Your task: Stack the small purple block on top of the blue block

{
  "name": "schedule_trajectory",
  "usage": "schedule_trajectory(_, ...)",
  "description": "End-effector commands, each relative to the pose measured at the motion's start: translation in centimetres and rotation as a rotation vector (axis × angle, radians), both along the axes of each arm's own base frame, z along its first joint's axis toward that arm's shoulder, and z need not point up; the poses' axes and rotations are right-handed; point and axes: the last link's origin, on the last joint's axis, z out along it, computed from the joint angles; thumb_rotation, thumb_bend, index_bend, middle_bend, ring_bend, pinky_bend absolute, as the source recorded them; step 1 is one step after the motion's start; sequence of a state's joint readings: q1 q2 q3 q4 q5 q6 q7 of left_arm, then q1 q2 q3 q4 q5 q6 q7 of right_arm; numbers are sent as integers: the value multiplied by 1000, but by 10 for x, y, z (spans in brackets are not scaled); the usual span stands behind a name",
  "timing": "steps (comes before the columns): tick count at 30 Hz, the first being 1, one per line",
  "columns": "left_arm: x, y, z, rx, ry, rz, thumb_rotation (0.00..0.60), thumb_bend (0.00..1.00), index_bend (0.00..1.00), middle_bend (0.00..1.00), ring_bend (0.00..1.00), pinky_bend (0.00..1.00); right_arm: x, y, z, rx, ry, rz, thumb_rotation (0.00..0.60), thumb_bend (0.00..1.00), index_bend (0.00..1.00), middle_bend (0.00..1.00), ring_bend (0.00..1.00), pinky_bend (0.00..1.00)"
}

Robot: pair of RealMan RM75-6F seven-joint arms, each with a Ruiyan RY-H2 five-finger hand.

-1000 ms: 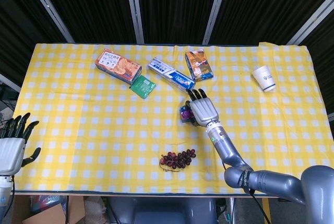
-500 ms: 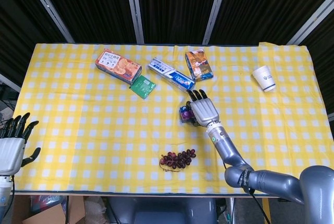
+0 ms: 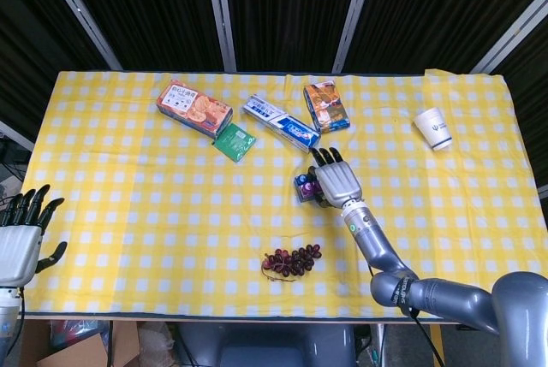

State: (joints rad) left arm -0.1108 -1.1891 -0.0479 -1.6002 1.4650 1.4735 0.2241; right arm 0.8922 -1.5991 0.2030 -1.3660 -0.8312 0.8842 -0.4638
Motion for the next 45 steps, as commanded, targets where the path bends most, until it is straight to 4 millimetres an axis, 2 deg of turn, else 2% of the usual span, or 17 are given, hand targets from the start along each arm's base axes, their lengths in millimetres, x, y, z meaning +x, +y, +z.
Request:
schedule_trajectory(1, 0, 0, 0, 2, -1, 0, 600, 315, 160, 0, 0, 50, -3, 0, -2, 5, 3, -2, 600, 569, 605, 0, 0, 0)
schedule_trajectory(16, 2, -1, 1, 4, -4, -10, 600, 315, 160, 0, 0, 50, -6, 7, -8, 14, -3, 7, 600, 569, 605, 0, 0, 0)
schedule_trajectory(26, 3, -2, 1, 3, -4, -14, 600, 315, 160, 0, 0, 50, -4, 9, -4, 1, -19, 19, 600, 569, 592, 0, 0, 0)
schedule_trajectory(29, 3, -2, 1, 4, -4, -12, 600, 315, 160, 0, 0, 50, -2, 10, -2, -2, -26, 25, 600, 569, 462, 0, 0, 0)
schedule_trajectory(33, 3, -2, 1, 0, -3, -10, 600, 315, 160, 0, 0, 50, 0, 11, 1, -6, -52, 32, 600, 570, 160, 0, 0, 0)
schedule_trajectory(35, 3, -2, 0, 0, -2, -10, 600, 315, 160, 0, 0, 50, 1, 12, 3, -10, -68, 35, 600, 569, 102, 0, 0, 0)
schedule_trajectory(45, 3, -3, 0, 0, 0, -9, 600, 315, 160, 0, 0, 50, -3, 15, 5, 0, -43, 35, 600, 568, 90, 0, 0, 0)
